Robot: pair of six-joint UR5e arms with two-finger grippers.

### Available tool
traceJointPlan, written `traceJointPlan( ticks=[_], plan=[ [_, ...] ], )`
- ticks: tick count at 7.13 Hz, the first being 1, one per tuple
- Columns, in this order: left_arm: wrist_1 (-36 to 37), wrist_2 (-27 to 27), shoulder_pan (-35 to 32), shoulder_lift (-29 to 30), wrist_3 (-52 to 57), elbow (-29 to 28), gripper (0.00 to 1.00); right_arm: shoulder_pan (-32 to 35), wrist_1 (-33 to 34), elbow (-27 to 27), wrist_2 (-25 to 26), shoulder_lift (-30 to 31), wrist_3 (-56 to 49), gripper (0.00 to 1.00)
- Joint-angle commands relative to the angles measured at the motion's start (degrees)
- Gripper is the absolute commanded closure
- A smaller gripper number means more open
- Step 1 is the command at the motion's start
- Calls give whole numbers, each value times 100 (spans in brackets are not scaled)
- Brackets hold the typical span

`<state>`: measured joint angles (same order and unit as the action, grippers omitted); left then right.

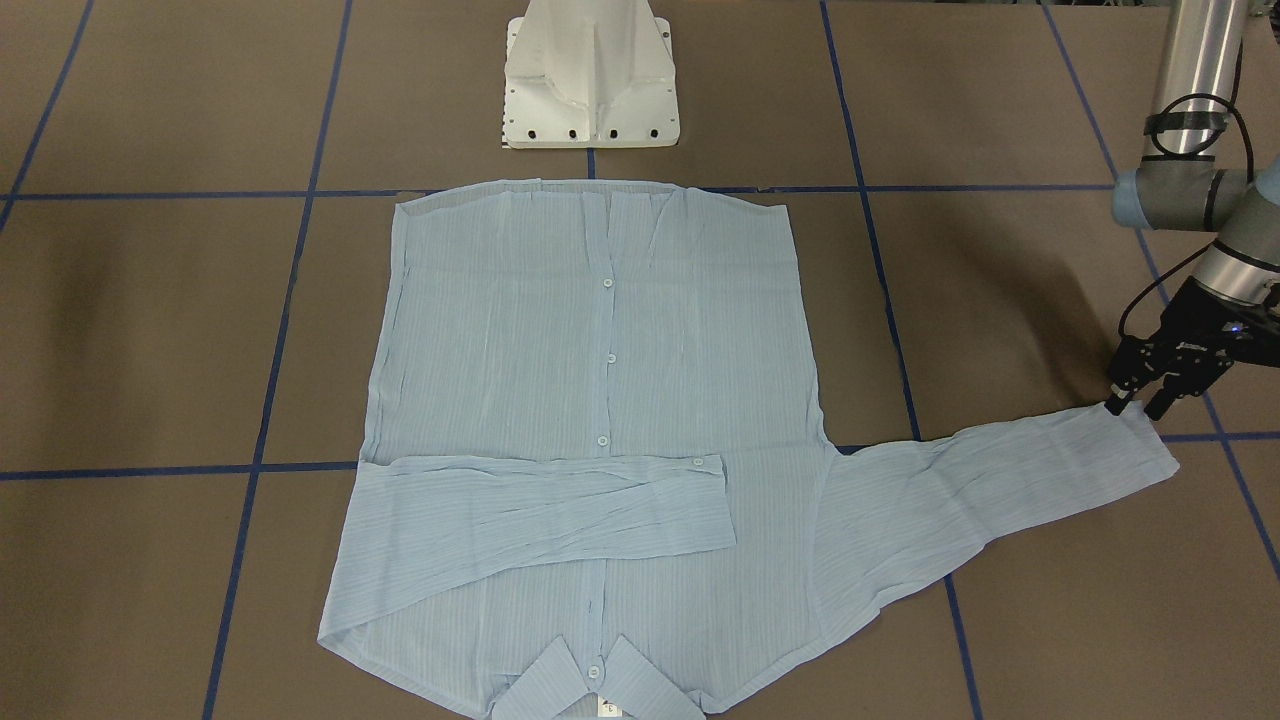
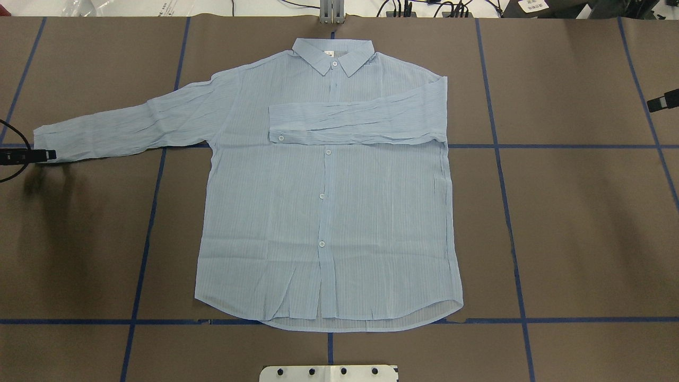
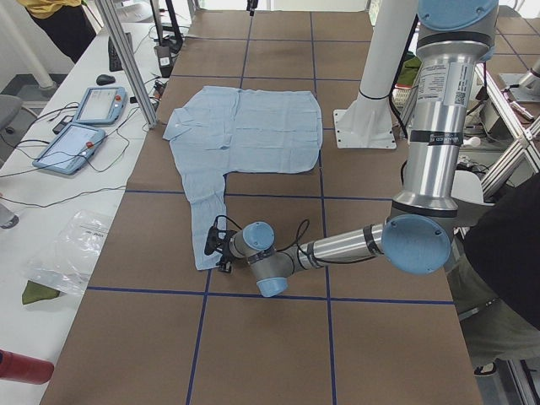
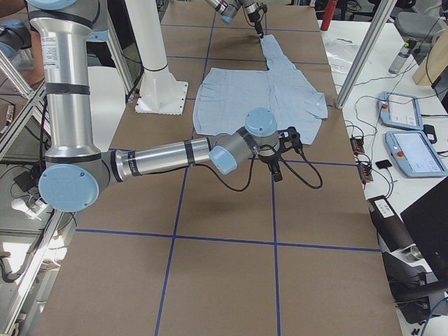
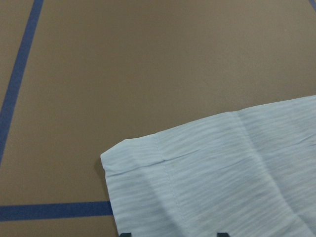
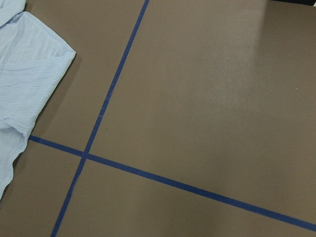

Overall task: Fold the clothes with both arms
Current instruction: 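Withdraw the right gripper while the left gripper grasps the other cuff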

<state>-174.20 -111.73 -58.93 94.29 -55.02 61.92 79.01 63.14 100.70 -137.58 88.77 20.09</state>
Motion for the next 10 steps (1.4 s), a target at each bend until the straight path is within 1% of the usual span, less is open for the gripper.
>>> traceJointPlan(
  ticks=[1, 5, 6, 7, 8, 9, 10],
  plan=[
    [-9, 2, 22, -34, 52, -4, 34, 0, 5, -7, 3, 0, 3, 0],
    [0, 11, 22, -60, 61, 22, 34, 0, 6, -33, 21, -8, 12, 0],
    [0, 11, 22, -69, 70, 22, 36, 0, 6, -42, 29, -8, 12, 0],
    [-9, 20, 22, -69, 79, 22, 44, 0, 6, -42, 30, -8, 12, 0],
    [-9, 11, 22, -69, 79, 22, 59, 0, 6, -51, 30, -8, 12, 0],
    [-9, 2, 22, -69, 88, 40, 94, 0, 6, -51, 30, -8, 12, 0],
    [-17, -33, 22, -69, 88, 49, 100, 0, 6, -51, 30, -8, 12, 0]
  ],
)
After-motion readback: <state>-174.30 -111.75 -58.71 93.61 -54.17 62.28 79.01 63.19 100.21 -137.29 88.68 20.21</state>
